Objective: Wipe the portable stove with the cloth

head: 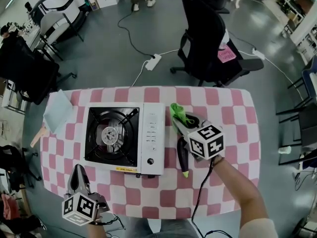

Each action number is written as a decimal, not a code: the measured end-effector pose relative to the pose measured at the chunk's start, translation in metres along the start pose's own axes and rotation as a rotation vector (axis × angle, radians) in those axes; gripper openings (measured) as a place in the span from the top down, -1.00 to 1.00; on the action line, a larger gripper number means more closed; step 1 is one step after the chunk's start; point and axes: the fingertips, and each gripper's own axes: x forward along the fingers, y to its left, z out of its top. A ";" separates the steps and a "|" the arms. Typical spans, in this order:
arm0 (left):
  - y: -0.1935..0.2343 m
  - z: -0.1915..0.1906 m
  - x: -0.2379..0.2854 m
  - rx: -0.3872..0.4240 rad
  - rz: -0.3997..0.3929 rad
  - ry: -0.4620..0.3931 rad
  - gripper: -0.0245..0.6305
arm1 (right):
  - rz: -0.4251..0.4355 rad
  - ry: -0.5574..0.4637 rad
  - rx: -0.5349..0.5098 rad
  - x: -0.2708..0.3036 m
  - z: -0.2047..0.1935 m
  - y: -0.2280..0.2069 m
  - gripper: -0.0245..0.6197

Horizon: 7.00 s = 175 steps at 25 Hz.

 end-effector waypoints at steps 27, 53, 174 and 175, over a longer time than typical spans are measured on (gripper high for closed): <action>0.018 0.000 0.004 -0.036 0.036 0.007 0.93 | 0.082 0.167 0.100 0.037 -0.009 -0.001 0.66; 0.019 0.001 0.000 -0.052 0.026 -0.004 0.93 | 0.210 0.223 0.208 0.027 -0.017 0.014 0.66; 0.049 0.034 -0.030 -0.106 -0.111 -0.060 0.93 | 0.138 0.357 0.432 -0.083 -0.085 0.145 0.66; 0.050 0.035 -0.030 -0.109 -0.113 -0.061 0.93 | 0.133 0.354 0.435 -0.085 -0.082 0.145 0.66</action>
